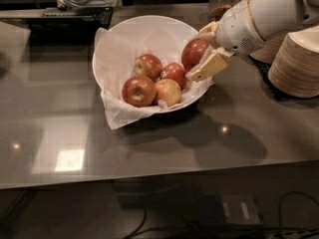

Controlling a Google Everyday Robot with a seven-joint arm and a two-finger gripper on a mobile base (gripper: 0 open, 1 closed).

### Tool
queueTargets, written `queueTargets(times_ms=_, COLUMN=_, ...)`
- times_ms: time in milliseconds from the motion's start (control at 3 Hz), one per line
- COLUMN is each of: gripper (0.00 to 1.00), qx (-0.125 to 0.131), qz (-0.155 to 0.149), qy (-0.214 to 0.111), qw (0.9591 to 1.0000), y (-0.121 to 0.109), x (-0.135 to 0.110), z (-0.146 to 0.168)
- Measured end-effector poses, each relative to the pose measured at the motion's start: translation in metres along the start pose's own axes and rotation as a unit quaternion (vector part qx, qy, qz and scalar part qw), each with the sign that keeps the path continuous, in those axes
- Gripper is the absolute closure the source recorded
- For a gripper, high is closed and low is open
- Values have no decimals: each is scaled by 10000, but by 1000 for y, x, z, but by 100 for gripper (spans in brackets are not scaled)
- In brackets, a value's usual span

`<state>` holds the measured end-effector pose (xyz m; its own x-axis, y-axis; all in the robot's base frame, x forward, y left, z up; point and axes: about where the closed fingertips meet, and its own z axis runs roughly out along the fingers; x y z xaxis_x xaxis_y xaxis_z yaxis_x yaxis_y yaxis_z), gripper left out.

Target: Pick apple from white bowl

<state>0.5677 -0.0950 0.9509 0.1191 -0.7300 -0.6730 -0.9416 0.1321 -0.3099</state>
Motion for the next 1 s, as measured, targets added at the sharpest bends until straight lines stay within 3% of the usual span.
queueTargets(times_ms=667, gripper=100, qx=-154, qz=-599, qy=-524, qw=9967, y=8, x=-53, z=-22)
queueTargets(times_ms=1000, gripper=100, qx=-156, qz=-606, qy=-528, qw=9966, y=8, x=-53, z=-22)
